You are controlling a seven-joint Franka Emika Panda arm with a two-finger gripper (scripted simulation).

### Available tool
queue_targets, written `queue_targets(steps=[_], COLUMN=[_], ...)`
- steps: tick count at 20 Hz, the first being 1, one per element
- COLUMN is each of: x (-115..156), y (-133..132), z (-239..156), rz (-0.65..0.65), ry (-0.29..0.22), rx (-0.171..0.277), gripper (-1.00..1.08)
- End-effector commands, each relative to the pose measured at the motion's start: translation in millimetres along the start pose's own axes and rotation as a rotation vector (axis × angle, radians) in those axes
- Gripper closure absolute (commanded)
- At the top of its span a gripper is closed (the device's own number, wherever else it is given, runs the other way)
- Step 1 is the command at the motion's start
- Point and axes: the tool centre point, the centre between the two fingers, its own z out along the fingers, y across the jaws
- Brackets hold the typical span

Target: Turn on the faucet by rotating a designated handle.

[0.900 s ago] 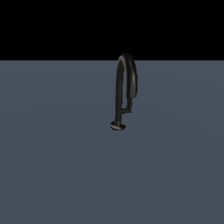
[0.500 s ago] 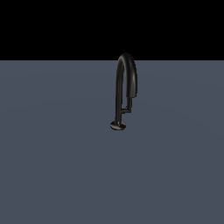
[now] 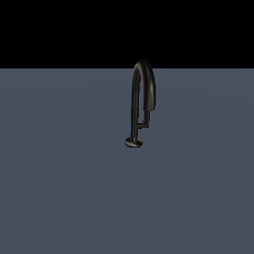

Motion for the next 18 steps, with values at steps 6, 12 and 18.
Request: queue_targets(steps=[6,12,18], x=[39,73,107], y=[-2,-1,1], z=[8,17,30], rz=[0.081,0.154,0.228], ry=[-0.098,-0.185,-0.274], rx=[0.073,0.139,0.207], gripper=[1.08,1.08,1.08])
